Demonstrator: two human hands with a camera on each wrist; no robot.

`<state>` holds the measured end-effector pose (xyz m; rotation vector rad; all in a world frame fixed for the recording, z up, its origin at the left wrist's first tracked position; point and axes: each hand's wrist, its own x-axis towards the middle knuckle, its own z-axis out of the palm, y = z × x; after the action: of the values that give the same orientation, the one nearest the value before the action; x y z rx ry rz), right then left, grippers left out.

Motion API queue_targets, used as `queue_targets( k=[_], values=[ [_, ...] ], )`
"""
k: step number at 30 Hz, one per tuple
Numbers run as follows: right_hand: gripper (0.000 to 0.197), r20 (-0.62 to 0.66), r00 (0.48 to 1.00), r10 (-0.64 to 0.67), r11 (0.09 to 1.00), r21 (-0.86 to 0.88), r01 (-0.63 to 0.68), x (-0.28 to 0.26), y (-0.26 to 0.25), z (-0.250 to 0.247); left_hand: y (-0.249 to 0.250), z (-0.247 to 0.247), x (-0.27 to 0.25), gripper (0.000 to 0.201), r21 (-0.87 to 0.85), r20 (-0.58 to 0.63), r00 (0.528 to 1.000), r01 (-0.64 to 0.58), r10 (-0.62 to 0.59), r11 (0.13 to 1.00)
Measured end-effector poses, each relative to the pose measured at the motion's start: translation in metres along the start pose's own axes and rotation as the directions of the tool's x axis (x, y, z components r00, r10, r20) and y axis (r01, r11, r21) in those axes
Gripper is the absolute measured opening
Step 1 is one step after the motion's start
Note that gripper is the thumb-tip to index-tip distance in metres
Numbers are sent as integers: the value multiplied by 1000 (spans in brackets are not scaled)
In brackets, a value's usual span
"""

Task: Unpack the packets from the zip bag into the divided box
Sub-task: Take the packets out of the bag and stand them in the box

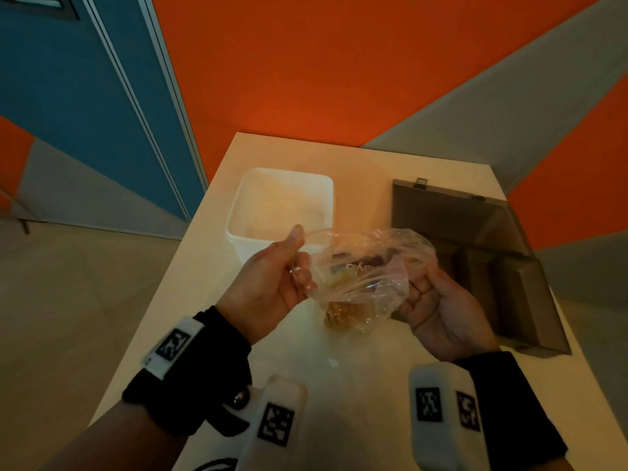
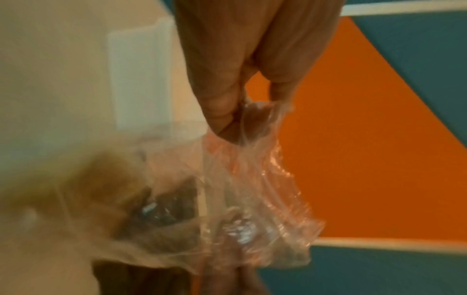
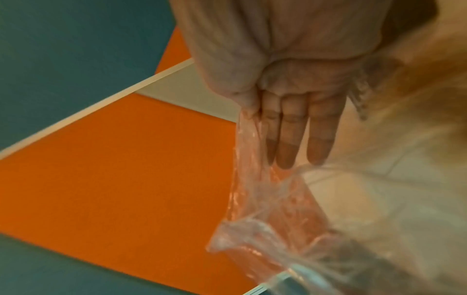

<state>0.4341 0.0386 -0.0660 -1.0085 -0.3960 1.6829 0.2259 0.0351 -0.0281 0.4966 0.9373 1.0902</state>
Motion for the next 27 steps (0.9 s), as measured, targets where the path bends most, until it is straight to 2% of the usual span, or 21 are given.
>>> queue_targets(
  k=[1, 3, 5, 7, 8, 9, 10, 12, 14, 16, 17, 18, 19, 20, 21, 22, 23, 24, 25, 26, 27],
  values=[
    [39, 25, 999, 47, 996, 70, -48, 1, 0, 3, -2, 2, -2, 13, 146, 3, 999, -43, 43, 988],
    [37, 101, 977, 190, 946, 249, -210, -1, 0, 8, -13, 0, -5, 25, 440, 40, 990, -137, 134, 888],
    [29, 215, 929, 302, 886, 295, -356, -5, 0, 10, -19, -2, -6, 11, 497, -6, 989, -124, 146, 859],
    [34, 180, 943, 278, 928, 202, -313, -6, -1, 10, -22, -9, -8, 18, 365, -7, 1000, 13, -11, 931],
    [37, 197, 932, 305, 923, 181, -340, -9, -3, 10, -22, -11, -9, 22, 216, 48, 994, 89, -101, 972],
    [37, 237, 916, 323, 911, 185, -369, -13, -4, 12, -20, -12, -10, 25, 88, 118, 984, 123, -133, 989],
    [41, 235, 924, 301, 929, 145, -339, -16, -8, 11, -19, -12, -13, 27, -12, 174, 978, 123, -119, 992],
    [51, 140, 954, 265, 958, 73, -277, -19, -14, 6, -17, -7, -17, 27, -171, 223, 974, 84, -45, 982],
    [49, 96, 989, 113, 993, 16, -115, -17, -12, -5, -15, -3, -19, 17, -279, 254, 967, 72, 1, 958],
    [51, 105, 992, -66, 998, -4, 67, -15, -6, -19, -11, -7, -18, 23, -380, 297, 953, 64, 56, 923],
    [53, 112, 989, -99, 994, -28, 103, -15, -4, -23, -10, -11, -18, 23, -432, 283, 956, 53, 80, 900],
    [48, 114, 989, -94, 993, -66, 102, -17, -2, -19, -8, -17, -16, 22, -463, 261, 961, 44, 89, 885],
    [39, 158, 987, 12, 1000, -1, -12, -15, -1, -16, -6, -23, -15, 22, -467, 271, 958, 47, 92, 883],
    [35, 261, 958, 118, 980, 125, -155, -9, -1, -16, -4, -27, -14, 26, -463, 310, 947, 68, 90, 884],
    [41, 226, 965, 131, 981, 112, -160, -9, -2, -14, -1, -27, -13, 33, -448, 344, 936, 91, 78, 889],
    [50, 158, 981, 110, 991, -90, -97, -12, -2, -9, 1, -28, -11, 41, -399, 348, 936, 91, 58, 913],
    [52, 146, 983, 108, 927, -372, -46, -13, -2, -3, 1, -29, -9, 51, -287, 304, 952, 52, 40, 956],
    [51, 138, 981, 135, 754, -657, -11, -12, 2, 1, -1, -26, -7, 59, -101, 244, 969, -8, 32, 995],
    [47, 126, 980, 153, 516, -856, 30, -10, 8, 5, -2, -21, -7, 62, 119, 195, 980, -58, 34, 991],
    [40, 117, 987, 109, 307, -948, 78, -9, 14, 7, -4, -14, -6, 63, 316, 168, 985, -89, 37, 945],
    [31, 98, 994, 41, 208, -974, 87, -5, 21, 5, -7, -6, -6, 60, 448, 156, 987, -111, 45, 887]
  ],
)
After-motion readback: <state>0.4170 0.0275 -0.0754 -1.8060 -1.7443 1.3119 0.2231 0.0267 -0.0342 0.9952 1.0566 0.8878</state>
